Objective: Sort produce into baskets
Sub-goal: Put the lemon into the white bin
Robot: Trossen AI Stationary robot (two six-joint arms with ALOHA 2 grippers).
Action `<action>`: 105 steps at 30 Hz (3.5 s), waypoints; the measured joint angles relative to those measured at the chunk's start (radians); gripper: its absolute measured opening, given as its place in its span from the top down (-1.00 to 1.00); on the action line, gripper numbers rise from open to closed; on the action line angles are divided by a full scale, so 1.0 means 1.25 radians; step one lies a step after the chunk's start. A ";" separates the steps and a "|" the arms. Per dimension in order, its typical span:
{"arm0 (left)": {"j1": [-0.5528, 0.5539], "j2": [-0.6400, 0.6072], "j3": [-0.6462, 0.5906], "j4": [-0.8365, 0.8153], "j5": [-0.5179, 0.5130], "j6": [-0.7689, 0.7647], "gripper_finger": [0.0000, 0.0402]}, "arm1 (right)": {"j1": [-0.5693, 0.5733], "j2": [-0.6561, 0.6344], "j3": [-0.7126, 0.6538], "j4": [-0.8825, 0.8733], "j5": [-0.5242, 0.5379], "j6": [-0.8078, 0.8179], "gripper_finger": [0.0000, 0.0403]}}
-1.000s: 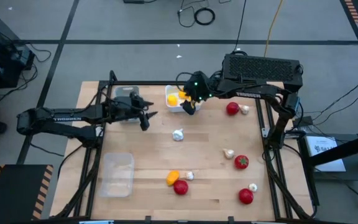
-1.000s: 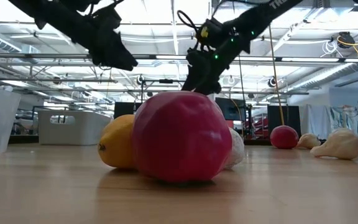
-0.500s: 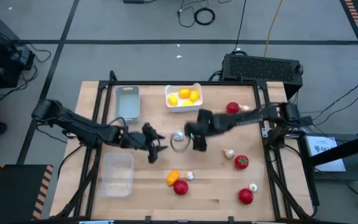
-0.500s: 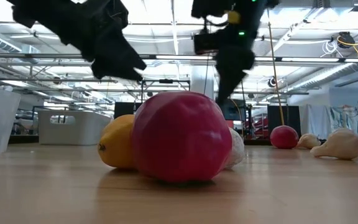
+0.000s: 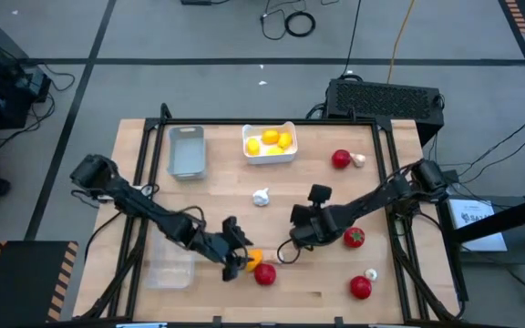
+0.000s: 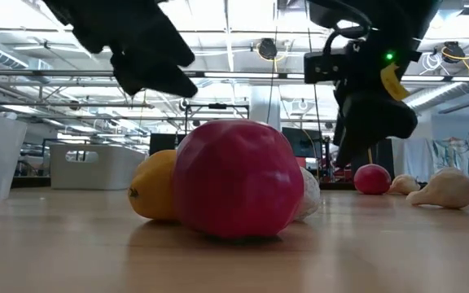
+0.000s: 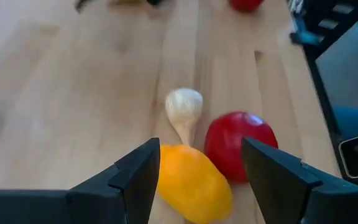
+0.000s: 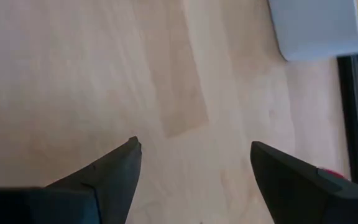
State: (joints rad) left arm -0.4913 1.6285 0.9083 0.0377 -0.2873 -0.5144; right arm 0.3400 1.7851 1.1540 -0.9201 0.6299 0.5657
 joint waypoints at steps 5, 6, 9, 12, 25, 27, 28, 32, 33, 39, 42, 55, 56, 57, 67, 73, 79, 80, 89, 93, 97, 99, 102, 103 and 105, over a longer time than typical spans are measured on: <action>-0.019 0.067 0.063 -0.086 0.041 -0.011 -0.16 | 0.001 0.000 0.000 0.000 0.000 0.017 -0.44; -0.022 0.075 0.068 -0.095 0.044 0.007 -0.16 | 0.003 0.000 0.000 0.000 0.000 0.018 -0.44; -0.027 0.089 0.073 -0.094 0.044 0.046 -0.16 | 0.003 0.000 0.000 0.002 -0.001 0.021 -0.44; -0.026 0.092 0.074 -0.094 0.040 0.039 -0.16 | 0.003 0.000 0.000 0.002 -0.003 0.031 -0.44; -0.023 0.097 0.073 -0.131 0.034 0.003 -0.34 | 0.006 0.000 0.000 0.002 -0.003 0.033 -0.44; -0.021 0.097 0.072 -0.130 0.035 0.003 -0.42 | 0.006 0.000 0.000 0.002 -0.003 0.033 -0.44; -0.021 0.097 0.072 -0.130 0.035 0.004 -0.46 | 0.006 0.000 0.000 0.002 -0.002 0.032 -0.44; -0.021 0.097 0.072 -0.130 0.037 0.018 -0.58 | 0.006 0.000 0.000 0.002 -0.002 0.032 -0.44; -0.021 0.097 0.072 -0.129 0.038 0.019 -0.60 | 0.006 0.000 0.000 0.003 -0.002 0.032 -0.44; -0.020 0.144 0.072 -0.105 0.038 -0.002 -0.63 | 0.006 0.000 0.000 0.011 -0.002 0.032 -0.44; -0.020 0.167 0.072 -0.088 0.040 -0.003 -0.63 | 0.006 0.000 0.000 0.015 -0.002 0.032 -0.44; 0.005 0.171 0.072 -0.189 -0.042 -0.043 -0.63 | 0.006 0.000 0.000 0.019 -0.002 0.032 -0.44; 0.010 0.171 0.072 -0.199 -0.042 -0.041 -0.63 | 0.006 0.000 0.000 0.020 -0.002 0.032 -0.44; 0.014 0.171 0.072 -0.205 -0.043 -0.035 -0.63 | 0.006 0.000 0.000 0.020 -0.002 0.032 -0.44; 0.039 0.171 0.072 -0.146 0.024 0.036 -0.63 | 0.006 0.000 0.000 0.022 -0.002 0.032 -0.44; 0.031 0.171 0.073 -0.080 0.003 0.103 -0.63 | 0.006 0.000 0.000 0.024 -0.002 0.029 -0.44; 0.040 0.171 0.073 -0.077 -0.007 0.103 -0.63 | 0.006 0.000 0.000 0.025 -0.002 0.029 -0.44; 0.041 0.170 0.074 -0.077 -0.007 0.103 -0.63 | 0.006 0.000 0.000 0.025 -0.002 0.029 -0.44; 0.064 0.165 0.178 -0.141 -0.007 0.066 -0.63 | 0.006 0.000 0.000 0.025 -0.002 0.029 -0.44; 0.085 0.165 0.240 -0.229 0.012 -0.134 -0.63 | 0.006 0.000 0.000 0.025 -0.002 0.029 -0.44; 0.098 0.166 0.299 -0.348 0.049 -0.204 -0.59 | 0.006 0.000 0.000 0.026 -0.002 0.026 -0.44; 0.098 0.172 0.316 -0.371 0.055 -0.216 -0.55 | 0.007 0.000 0.000 0.026 -0.002 0.021 -0.44; 0.098 0.181 0.320 -0.374 0.057 -0.226 -0.51 | 0.007 0.001 0.000 0.024 -0.003 0.020 -0.44; 0.098 0.187 0.321 -0.364 0.057 -0.227 -0.50 | 0.007 0.001 0.000 0.024 -0.005 0.020 -0.44; 0.098 0.194 0.321 -0.380 0.056 -0.226 -0.48 | 0.007 0.001 0.000 0.023 -0.007 0.020 -0.44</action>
State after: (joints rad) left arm -0.3683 1.8717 1.3093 -0.4375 -0.2170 -0.7973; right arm 0.3492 1.7859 1.1534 -0.8917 0.6208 0.5907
